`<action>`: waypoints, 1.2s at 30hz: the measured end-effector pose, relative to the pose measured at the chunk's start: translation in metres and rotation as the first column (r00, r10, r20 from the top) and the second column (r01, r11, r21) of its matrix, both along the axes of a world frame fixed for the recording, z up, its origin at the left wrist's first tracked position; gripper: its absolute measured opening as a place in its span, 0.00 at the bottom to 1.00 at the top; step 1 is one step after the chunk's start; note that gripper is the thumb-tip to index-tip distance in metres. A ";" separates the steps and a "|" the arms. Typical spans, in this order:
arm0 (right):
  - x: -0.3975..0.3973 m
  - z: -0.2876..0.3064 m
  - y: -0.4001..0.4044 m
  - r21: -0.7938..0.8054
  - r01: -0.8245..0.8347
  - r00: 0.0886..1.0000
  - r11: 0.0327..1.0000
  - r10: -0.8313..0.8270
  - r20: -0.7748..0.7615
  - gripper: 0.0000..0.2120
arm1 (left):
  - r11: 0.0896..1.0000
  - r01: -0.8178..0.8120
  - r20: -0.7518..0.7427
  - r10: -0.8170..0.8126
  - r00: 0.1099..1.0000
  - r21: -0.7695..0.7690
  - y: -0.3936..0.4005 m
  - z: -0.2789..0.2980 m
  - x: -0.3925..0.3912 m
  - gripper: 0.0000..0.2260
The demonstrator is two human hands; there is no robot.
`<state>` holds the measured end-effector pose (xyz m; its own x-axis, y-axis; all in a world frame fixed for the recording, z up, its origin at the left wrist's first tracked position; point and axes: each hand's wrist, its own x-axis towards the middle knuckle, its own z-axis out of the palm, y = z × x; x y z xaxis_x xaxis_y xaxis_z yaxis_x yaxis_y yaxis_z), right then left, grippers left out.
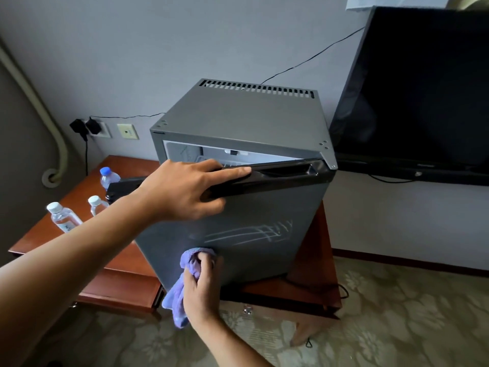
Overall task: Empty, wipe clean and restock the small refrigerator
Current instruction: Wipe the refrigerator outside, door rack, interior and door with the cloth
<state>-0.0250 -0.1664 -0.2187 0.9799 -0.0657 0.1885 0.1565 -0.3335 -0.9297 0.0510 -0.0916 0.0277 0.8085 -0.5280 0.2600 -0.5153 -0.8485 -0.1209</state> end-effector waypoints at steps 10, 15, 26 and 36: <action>0.064 0.016 -0.144 0.099 0.527 0.847 0.844 -0.531 0.016 0.15 | 1.000 0.010 -0.004 -0.010 1.000 -0.004 0.000 0.001 -0.002 0.32; 0.069 0.047 -0.165 0.228 0.519 0.849 0.824 -0.528 -0.024 0.10 | 1.000 -0.001 -0.012 0.000 1.000 -0.008 -0.002 0.001 -0.005 0.31; 0.077 0.065 -0.148 0.108 0.420 0.857 0.901 -0.434 0.280 0.13 | 1.000 -0.011 -0.030 0.010 0.999 -0.019 -0.001 0.000 -0.002 0.31; 0.059 0.025 -0.151 0.035 0.375 0.927 0.926 -0.375 -0.024 0.10 | 1.000 -0.002 -0.022 0.002 1.000 -0.007 -0.002 0.000 -0.006 0.31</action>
<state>0.0342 -0.3170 -0.1934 0.8853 -0.4357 0.1626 0.0113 -0.3292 -0.9442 0.0448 -0.0935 0.0280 0.8151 -0.5246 0.2457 -0.5161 -0.8503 -0.1033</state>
